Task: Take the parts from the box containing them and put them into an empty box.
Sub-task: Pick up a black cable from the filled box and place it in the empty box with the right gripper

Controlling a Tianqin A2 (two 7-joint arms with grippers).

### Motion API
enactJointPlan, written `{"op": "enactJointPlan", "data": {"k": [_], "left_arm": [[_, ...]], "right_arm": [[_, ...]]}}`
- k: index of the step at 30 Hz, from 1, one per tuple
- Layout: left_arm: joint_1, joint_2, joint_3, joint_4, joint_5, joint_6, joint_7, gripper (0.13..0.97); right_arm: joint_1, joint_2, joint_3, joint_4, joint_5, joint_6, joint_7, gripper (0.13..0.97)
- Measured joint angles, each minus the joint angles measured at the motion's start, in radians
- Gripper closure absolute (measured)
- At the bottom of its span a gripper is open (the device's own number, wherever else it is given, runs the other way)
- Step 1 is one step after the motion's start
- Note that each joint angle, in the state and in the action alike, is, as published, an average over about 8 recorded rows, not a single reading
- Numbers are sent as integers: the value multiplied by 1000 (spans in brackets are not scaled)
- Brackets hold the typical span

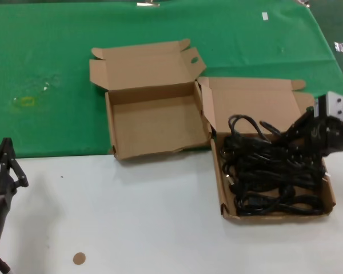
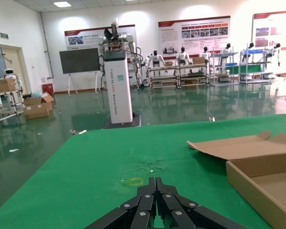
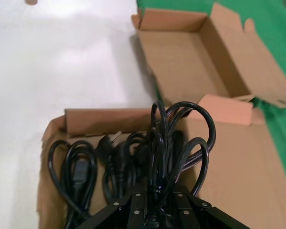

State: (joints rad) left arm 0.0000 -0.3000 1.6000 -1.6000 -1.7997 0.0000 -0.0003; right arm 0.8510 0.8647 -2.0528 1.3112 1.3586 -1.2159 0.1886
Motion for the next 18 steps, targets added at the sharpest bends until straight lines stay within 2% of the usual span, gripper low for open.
{"op": "enactJointPlan", "data": {"k": [9,18], "left_arm": [[0,0,0,0,0,0,0,945],[0,0,0,0,0,0,0,945]], "right_arm": [[86,-55,-8,13,-38,-16,24,883],[174,-190,-58,-28,-100,6,18,883]]}}
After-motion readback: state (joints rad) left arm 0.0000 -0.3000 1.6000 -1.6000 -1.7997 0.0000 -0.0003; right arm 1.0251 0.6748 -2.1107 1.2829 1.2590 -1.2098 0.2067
